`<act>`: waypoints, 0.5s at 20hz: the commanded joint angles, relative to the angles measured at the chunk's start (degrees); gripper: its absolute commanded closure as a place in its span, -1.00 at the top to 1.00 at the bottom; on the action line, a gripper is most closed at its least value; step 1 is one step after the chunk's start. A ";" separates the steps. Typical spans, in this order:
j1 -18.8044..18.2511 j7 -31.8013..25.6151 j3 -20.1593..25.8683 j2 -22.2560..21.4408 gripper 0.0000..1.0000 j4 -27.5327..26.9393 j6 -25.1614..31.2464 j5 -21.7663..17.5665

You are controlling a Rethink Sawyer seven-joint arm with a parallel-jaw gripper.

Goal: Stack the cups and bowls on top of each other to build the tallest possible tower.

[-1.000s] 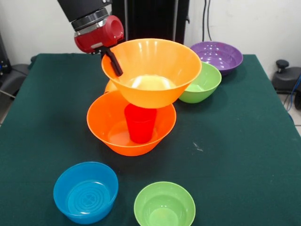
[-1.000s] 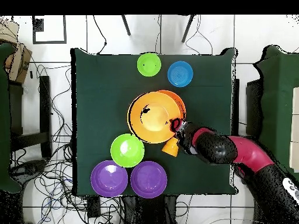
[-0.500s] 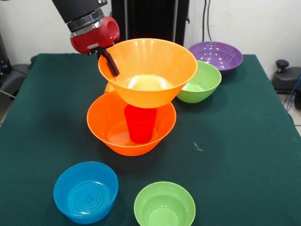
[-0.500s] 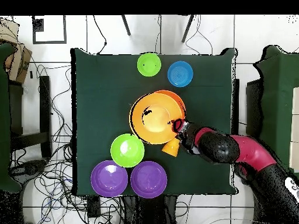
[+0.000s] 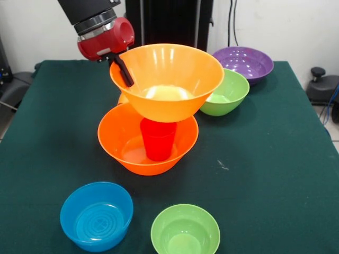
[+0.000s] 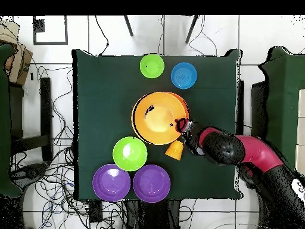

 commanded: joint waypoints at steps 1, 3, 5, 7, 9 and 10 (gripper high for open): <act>0.85 -18.48 2.01 2.66 -1.00 -6.83 8.01 -3.61; 0.92 -18.77 2.21 2.73 -1.00 -7.05 8.33 -3.65; 1.00 -19.38 2.44 2.91 -1.00 -7.82 9.18 -3.53; 0.88 -19.55 2.59 2.79 -1.00 -8.02 9.65 -3.55; 0.78 -19.90 2.77 2.81 -1.00 -8.62 10.47 -3.37; 0.65 -19.99 2.93 2.74 -1.00 -8.66 10.73 -3.34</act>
